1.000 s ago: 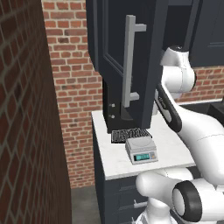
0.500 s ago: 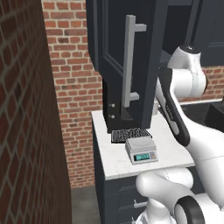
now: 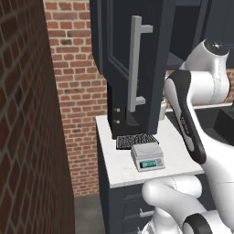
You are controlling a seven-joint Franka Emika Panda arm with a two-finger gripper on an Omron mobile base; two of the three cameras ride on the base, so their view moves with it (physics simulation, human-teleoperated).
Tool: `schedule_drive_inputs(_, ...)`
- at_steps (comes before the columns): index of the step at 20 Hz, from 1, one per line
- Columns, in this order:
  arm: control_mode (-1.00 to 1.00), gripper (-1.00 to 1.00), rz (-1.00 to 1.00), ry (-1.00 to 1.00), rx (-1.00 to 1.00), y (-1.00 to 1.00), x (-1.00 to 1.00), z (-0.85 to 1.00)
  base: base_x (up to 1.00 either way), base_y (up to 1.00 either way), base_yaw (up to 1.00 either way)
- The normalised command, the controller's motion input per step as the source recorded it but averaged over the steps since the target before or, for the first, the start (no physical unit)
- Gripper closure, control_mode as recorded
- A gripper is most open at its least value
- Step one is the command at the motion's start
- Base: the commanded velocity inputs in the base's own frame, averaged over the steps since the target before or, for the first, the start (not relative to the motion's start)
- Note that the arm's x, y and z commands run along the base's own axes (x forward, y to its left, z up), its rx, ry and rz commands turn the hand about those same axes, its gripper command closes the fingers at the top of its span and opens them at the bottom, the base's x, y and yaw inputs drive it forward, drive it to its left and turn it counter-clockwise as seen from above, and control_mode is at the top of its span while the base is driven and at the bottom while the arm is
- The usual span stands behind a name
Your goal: Pick the bar and place it on the digital scale for weighing, and close the cabinet.
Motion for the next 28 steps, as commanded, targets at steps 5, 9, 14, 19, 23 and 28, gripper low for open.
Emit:
schedule_drive_inputs(5, -1.00, -1.00, -0.07, -0.15, 0.00, -0.04, 0.00, 0.50, 0.00, 0.00, 0.00)
schedule_drive_inputs(9, -1.00, -1.00, -0.07, -0.10, 0.00, -0.08, 0.00, 0.44, 0.00, 0.00, 0.00)
schedule_drive_inputs(14, -1.00, -1.00, -0.01, -0.09, 0.00, -0.16, 0.00, 0.45, 0.00, 0.00, 0.00)
schedule_drive_inputs(19, -1.00, -1.00, 0.00, -0.07, 0.00, -0.05, 0.00, 0.30, 0.00, 0.00, 0.00)
schedule_drive_inputs(23, -1.00, -1.00, 0.00, -0.06, 0.00, 0.00, 0.00, 0.19, 0.00, 0.00, 0.00)
schedule_drive_inputs(28, -1.00, -1.00, 0.00, -0.01, 0.00, 0.00, 0.04, 0.06, 0.00, 0.00, 0.00)
